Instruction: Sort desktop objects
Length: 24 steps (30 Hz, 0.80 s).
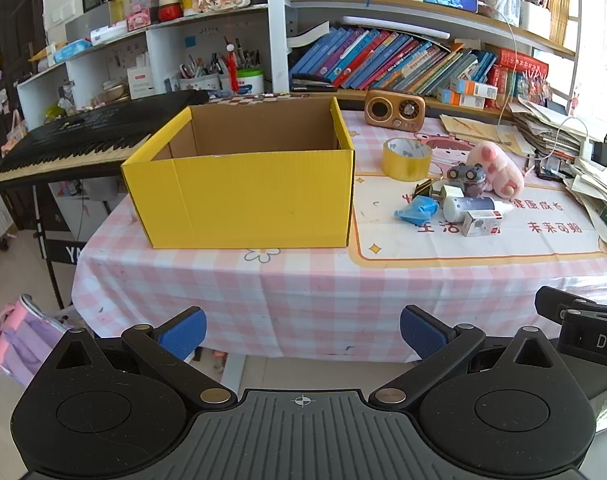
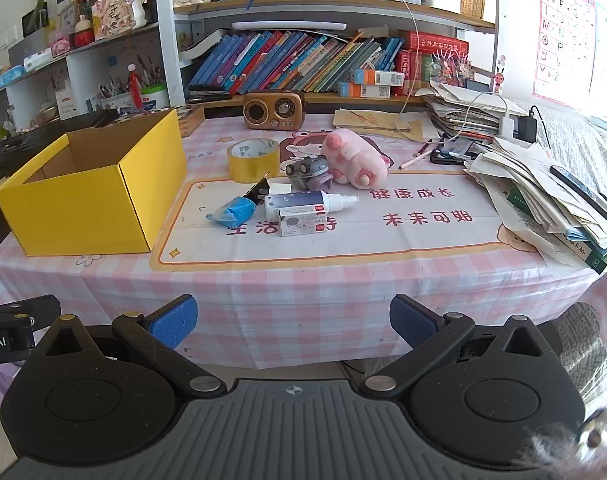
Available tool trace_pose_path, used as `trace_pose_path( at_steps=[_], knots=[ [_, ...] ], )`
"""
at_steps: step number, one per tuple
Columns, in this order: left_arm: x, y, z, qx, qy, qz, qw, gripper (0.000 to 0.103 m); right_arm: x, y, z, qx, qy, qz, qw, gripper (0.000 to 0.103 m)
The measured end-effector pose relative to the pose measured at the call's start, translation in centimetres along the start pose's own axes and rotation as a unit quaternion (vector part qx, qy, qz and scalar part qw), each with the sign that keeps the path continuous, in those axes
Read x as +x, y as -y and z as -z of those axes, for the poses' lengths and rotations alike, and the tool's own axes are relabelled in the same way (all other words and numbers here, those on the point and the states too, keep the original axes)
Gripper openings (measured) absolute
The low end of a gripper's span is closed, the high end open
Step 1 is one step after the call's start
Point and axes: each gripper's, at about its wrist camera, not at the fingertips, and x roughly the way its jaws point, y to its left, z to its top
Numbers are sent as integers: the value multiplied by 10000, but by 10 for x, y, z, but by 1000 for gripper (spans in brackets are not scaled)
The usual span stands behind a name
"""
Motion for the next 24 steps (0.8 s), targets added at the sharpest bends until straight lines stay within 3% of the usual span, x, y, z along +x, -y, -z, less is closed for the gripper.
trace_pose_path(
  at_steps=[24],
  knots=[
    [1, -1, 2, -21, -10, 5, 10000, 103, -3, -2, 0, 9, -26, -11, 10000, 103]
  ],
)
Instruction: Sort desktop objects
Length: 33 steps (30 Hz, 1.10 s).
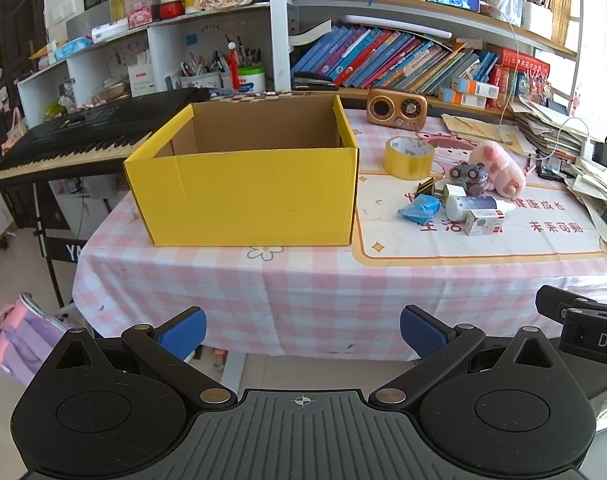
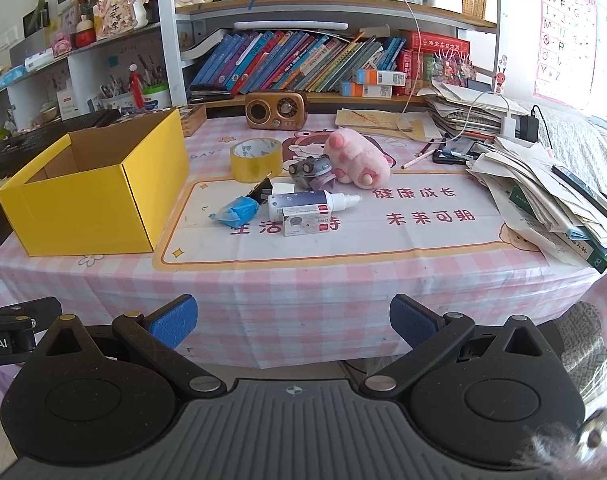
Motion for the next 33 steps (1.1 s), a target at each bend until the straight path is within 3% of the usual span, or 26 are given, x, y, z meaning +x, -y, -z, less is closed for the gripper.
trace_pose_path(
  at_steps=[33],
  knots=[
    [3, -6, -2, 34, -54, 168, 9998, 103, -1, -11, -1, -44, 73, -134, 9999, 103]
  ],
)
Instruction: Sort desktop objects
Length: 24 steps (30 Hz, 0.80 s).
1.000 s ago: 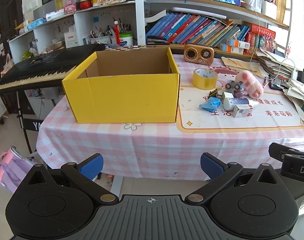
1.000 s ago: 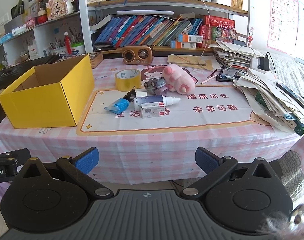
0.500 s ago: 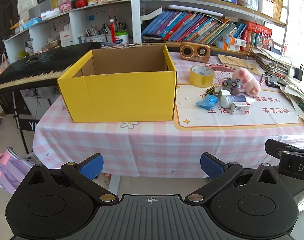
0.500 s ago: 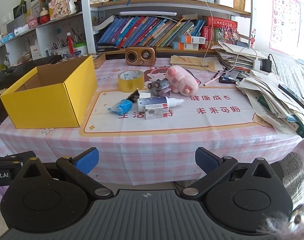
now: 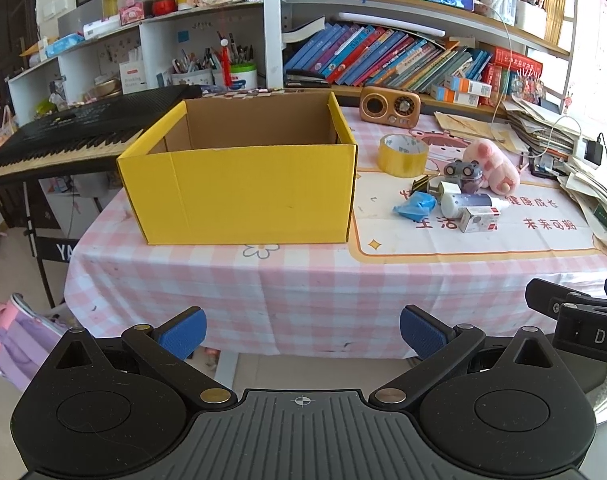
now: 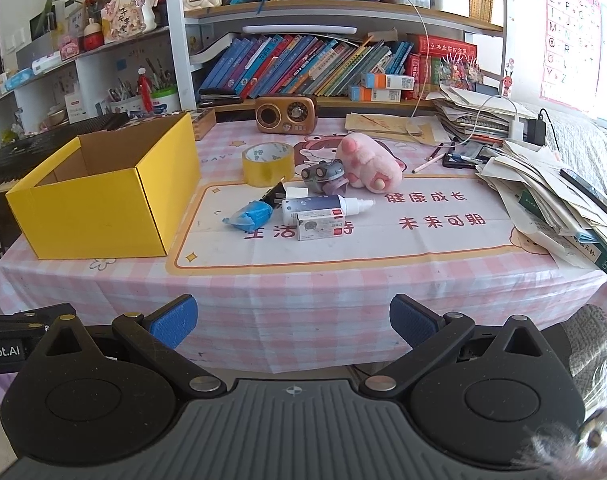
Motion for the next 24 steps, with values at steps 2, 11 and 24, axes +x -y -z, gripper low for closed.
trace_pose_path(
  at_steps=[2, 11, 24],
  knots=[
    [-1, -2, -1, -1, 16, -1, 10000, 103, -1, -2, 0, -32, 18, -21, 10000, 103],
    [0, 0, -2, 18, 43, 56, 10000, 103, -2, 0, -2, -48, 52, -36, 10000, 103],
    [10, 20, -3, 118, -85, 263, 9995, 103, 2, 20, 0, 71, -56, -21, 10000, 103]
  ],
)
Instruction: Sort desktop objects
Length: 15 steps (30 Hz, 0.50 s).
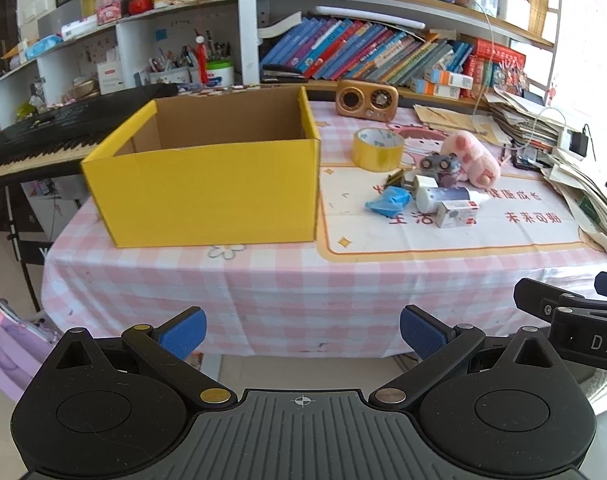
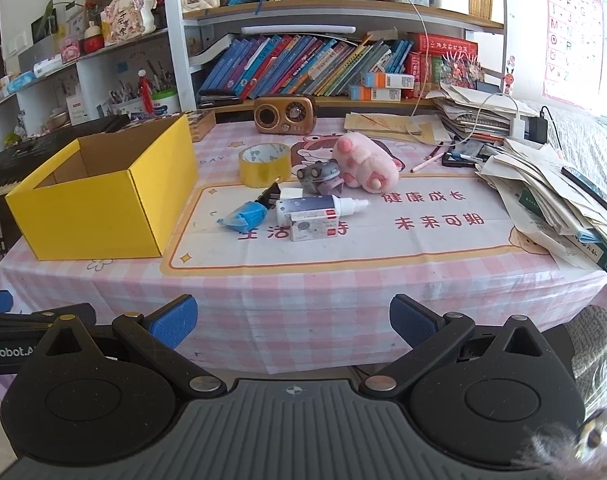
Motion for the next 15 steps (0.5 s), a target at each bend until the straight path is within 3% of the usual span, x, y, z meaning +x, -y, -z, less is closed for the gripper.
trace_pose_path(
  at_steps=[15],
  knots=[
    [14, 45, -13, 203, 232, 279, 9991, 103, 10, 47, -8, 219, -55, 282, 9993, 103]
  ],
)
